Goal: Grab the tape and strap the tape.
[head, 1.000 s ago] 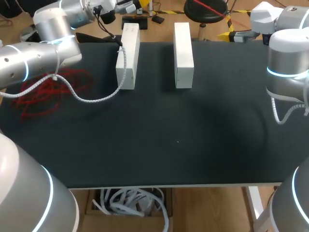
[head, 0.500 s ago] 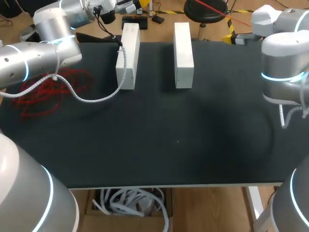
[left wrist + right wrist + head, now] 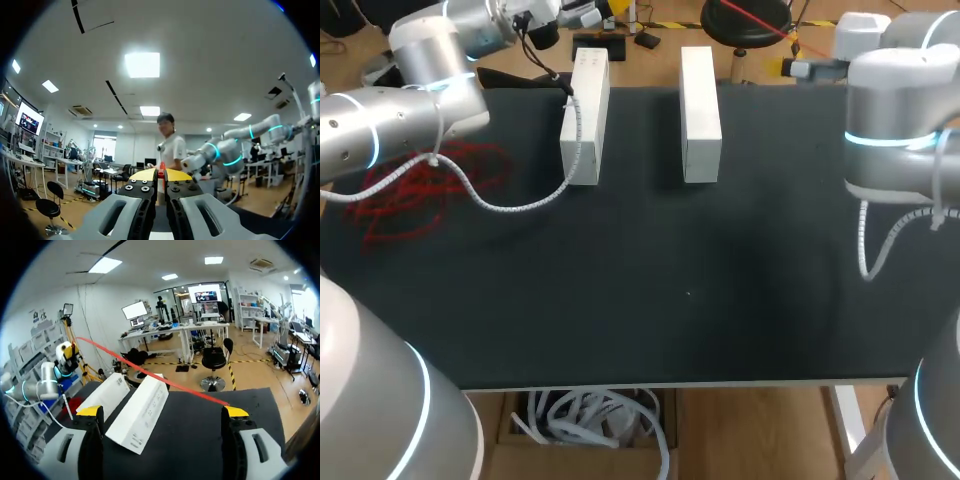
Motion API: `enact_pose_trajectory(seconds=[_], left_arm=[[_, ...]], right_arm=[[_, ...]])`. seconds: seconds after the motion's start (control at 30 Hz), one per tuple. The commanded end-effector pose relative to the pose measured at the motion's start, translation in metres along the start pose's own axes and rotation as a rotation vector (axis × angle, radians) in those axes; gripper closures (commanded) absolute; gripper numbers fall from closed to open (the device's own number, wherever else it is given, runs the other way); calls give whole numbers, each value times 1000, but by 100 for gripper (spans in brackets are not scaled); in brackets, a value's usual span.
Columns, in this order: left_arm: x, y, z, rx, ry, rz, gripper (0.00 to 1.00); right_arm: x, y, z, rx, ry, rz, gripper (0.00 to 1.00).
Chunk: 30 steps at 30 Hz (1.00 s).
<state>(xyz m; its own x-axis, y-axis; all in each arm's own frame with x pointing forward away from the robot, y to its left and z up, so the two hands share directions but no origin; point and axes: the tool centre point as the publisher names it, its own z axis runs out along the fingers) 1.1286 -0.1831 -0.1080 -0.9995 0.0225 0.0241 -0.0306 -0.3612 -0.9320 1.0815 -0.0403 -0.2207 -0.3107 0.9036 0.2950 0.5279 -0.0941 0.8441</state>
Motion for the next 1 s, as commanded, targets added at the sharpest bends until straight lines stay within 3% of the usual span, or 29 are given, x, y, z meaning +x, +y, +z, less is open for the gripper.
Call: enact_pose_trajectory(seconds=[0.03,0.2,0.3,0.4,0.43,0.87,0.9,1.0], left_arm=[[1,1,0,1,-2,1,100],[1,1,0,1,-2,1,100],[1,1,0,1,-2,1,100],[1,1,0,1,-2,1,100],[1,1,0,1,-2,1,100],[1,1,0,1,-2,1,100],[1,1,0,1,-2,1,100],[1,1,0,1,-2,1,100]], right_arm=[[-1,-6,-1,-216,146,514,0],[6,-9,0,-315,139,579,0],[9,-8,-3,-363,64,609,0],[12,-5,-2,-310,25,509,0],[13,0,-2,-326,49,390,0],[13,0,-2,-326,49,390,0],[16,1,-2,-356,80,509,0],[22,-3,-3,-389,29,800,0]])
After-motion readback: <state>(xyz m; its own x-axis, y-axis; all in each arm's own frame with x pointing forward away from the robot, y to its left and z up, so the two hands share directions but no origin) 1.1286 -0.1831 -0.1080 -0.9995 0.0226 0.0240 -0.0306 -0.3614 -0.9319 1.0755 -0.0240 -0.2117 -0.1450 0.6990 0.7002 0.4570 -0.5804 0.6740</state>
